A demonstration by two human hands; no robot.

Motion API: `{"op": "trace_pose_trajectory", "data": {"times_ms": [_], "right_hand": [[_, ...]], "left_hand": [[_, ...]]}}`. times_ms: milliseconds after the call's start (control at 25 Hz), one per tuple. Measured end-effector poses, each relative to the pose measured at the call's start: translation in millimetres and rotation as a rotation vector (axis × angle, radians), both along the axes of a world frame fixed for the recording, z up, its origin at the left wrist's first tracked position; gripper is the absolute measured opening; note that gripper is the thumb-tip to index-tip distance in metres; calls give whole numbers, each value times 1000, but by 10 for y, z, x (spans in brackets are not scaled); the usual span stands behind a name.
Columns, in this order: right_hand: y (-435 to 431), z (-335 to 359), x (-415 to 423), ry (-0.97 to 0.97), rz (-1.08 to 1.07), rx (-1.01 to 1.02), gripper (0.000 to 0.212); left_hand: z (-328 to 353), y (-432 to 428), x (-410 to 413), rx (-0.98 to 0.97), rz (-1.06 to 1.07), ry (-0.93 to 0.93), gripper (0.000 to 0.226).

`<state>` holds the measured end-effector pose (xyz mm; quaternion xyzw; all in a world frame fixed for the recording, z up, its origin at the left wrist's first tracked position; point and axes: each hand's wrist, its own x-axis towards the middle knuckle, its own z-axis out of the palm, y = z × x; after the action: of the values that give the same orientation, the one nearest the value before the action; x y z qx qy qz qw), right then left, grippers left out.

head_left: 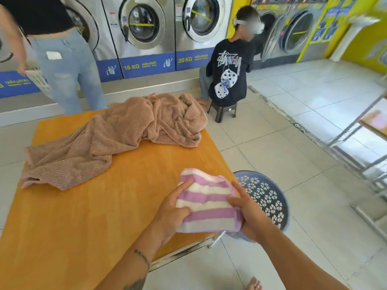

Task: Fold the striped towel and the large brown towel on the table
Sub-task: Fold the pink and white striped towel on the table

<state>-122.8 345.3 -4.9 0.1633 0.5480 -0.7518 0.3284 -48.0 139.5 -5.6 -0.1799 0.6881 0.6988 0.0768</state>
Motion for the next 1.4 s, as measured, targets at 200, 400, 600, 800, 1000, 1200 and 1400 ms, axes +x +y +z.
{"op": "trace_pose_trajectory", "data": {"times_ms": [200, 400, 600, 800, 1000, 1200, 1400], "right_hand": [[897, 156, -253, 204, 21, 202, 68], [2077, -51, -846, 328, 80, 498, 56], [2891, -302, -1313, 365, 194, 773, 52], [3077, -745, -1747, 453, 373, 876, 53], [3009, -1726, -2044, 380, 489, 916, 56], [2849, -3491, -2386, 264, 576, 925, 61], [2520, -4964, -2762, 197, 645, 899, 64]], "left_hand": [[-12, 881, -461, -116, -56, 22, 72], [-163, 2172, -1054, -227, -81, -17, 72], [-321, 2982, -1525, -291, -147, -165, 73], [-646, 3196, -1941, -356, -136, -225, 60], [-1681, 3314, -2159, -429, -84, -369, 63], [-3428, 3410, -2450, -547, -78, -492, 68], [-4777, 3200, -2777, -545, -50, -624, 77]]}}
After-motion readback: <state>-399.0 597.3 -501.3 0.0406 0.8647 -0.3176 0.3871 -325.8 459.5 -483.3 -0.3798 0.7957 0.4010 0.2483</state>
